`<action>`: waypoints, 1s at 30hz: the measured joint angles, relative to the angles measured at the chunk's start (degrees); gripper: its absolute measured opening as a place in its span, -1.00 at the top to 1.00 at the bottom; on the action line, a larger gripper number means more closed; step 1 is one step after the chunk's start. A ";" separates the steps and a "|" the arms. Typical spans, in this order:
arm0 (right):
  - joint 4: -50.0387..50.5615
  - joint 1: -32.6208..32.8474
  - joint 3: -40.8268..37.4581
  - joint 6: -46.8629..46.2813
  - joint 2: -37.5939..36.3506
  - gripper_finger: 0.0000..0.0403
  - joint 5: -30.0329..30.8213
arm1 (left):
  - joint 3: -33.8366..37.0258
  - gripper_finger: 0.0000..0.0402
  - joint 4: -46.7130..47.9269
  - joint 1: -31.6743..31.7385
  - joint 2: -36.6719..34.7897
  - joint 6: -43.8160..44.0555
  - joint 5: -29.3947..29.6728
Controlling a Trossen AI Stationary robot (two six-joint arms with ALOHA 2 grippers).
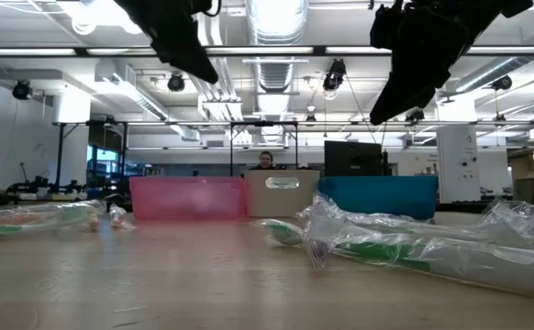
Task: Pick & Place Toothbrushes
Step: Put the green toothbrush into the white bin
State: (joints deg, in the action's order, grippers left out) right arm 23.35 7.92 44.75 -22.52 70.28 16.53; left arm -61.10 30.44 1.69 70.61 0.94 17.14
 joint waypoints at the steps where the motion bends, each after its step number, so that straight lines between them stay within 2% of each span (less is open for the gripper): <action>1: -0.01 0.07 0.00 0.00 0.00 0.38 -0.02 | 0.66 0.44 -1.14 -0.57 -0.20 0.11 -0.09; 11: -0.17 0.72 0.00 -0.17 -0.02 0.63 -1.86 | 8.83 0.58 -20.94 -7.03 -0.97 1.74 -0.21; 15: -0.28 2.53 0.00 -3.07 0.45 0.72 -2.03 | 12.13 0.61 -29.03 -8.42 -1.54 1.95 -0.01; 19: -0.39 5.03 0.01 -7.71 2.38 0.79 -2.03 | 15.37 0.63 -35.66 -8.57 -2.78 2.84 3.99; 24: 0.06 9.50 2.82 -12.22 7.30 0.84 -2.08 | 18.78 0.64 -40.78 -8.57 -4.93 2.07 10.15; 27: 1.05 11.51 6.27 -15.29 11.72 0.87 -2.25 | 19.97 0.64 -41.45 -8.54 -6.78 0.65 11.05; 30: 7.34 12.88 11.01 -21.38 16.65 0.90 -2.43 | 20.15 0.64 -40.96 -8.54 -9.05 -1.04 11.05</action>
State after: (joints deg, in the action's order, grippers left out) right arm 30.69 20.81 55.77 -43.91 86.93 14.10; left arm -40.95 -10.52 -6.85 61.57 -0.10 28.18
